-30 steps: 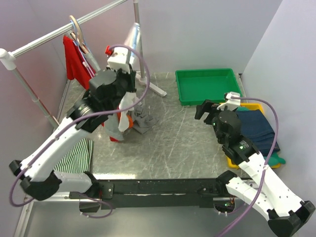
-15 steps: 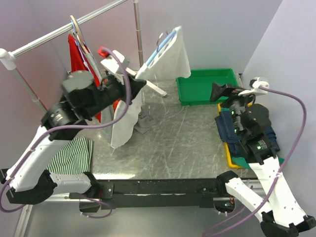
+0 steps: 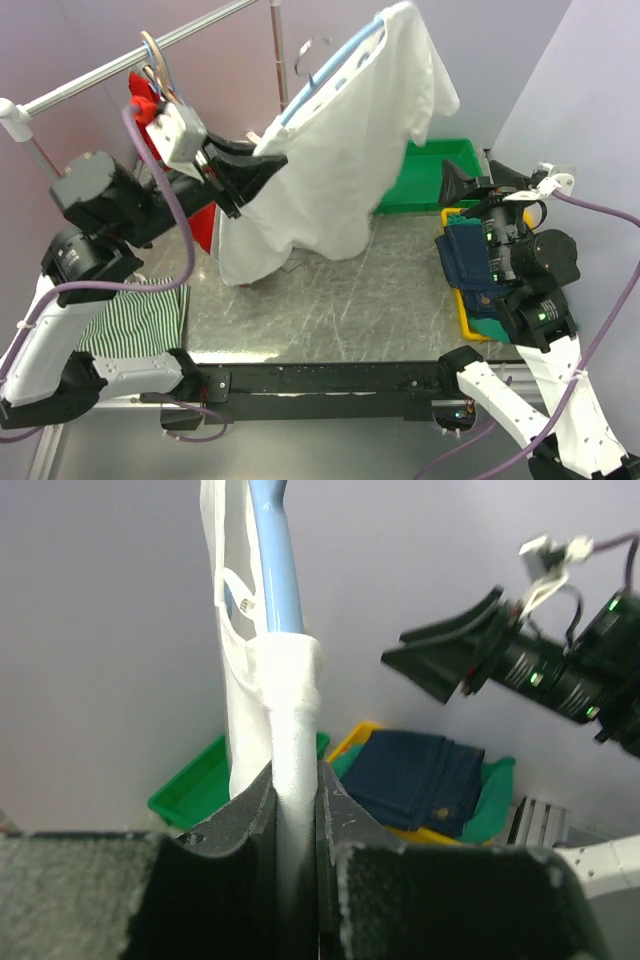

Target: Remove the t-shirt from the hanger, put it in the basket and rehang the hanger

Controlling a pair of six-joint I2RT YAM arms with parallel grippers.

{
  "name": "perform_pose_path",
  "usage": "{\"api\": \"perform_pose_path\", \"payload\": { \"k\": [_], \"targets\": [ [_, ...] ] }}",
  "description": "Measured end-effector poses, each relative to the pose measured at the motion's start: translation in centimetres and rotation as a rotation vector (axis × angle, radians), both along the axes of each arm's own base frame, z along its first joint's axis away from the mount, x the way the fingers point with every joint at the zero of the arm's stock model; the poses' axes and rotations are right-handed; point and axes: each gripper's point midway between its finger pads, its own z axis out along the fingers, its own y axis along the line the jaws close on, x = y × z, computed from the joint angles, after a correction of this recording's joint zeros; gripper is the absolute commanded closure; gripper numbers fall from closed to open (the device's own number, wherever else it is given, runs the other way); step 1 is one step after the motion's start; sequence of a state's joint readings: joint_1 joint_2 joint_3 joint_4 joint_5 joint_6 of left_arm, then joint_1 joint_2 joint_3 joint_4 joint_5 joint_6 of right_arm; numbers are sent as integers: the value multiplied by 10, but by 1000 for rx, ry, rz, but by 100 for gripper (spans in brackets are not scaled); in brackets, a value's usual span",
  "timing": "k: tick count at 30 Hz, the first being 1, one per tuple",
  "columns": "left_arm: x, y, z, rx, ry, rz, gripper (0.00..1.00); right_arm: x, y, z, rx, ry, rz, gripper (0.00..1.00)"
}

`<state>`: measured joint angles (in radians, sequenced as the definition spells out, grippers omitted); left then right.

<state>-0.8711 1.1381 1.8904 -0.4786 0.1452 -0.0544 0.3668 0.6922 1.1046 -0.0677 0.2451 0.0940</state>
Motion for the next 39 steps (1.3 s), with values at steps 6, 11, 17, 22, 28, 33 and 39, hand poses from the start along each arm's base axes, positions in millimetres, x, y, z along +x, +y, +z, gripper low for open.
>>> {"api": "perform_pose_path", "payload": {
  "k": [6,11,17,22,28,33,39],
  "targets": [
    [19,-11,-78,124,97,42,99,-18,-2,5,-7,-33,26,0],
    [46,-34,-166,306,224,70,99,-45,6,22,-23,-111,114,0],
    [52,-37,-256,495,294,59,99,-40,38,35,-136,-146,256,0],
    [66,-28,-258,467,322,96,99,18,73,-21,-238,40,336,0],
    [104,-20,-252,345,455,182,99,46,95,-104,-319,270,426,2],
    [114,-27,-274,332,566,153,99,39,102,-103,-375,245,483,5],
    [99,-33,-274,290,623,48,99,35,122,-106,-449,229,571,7]
  ]
}}
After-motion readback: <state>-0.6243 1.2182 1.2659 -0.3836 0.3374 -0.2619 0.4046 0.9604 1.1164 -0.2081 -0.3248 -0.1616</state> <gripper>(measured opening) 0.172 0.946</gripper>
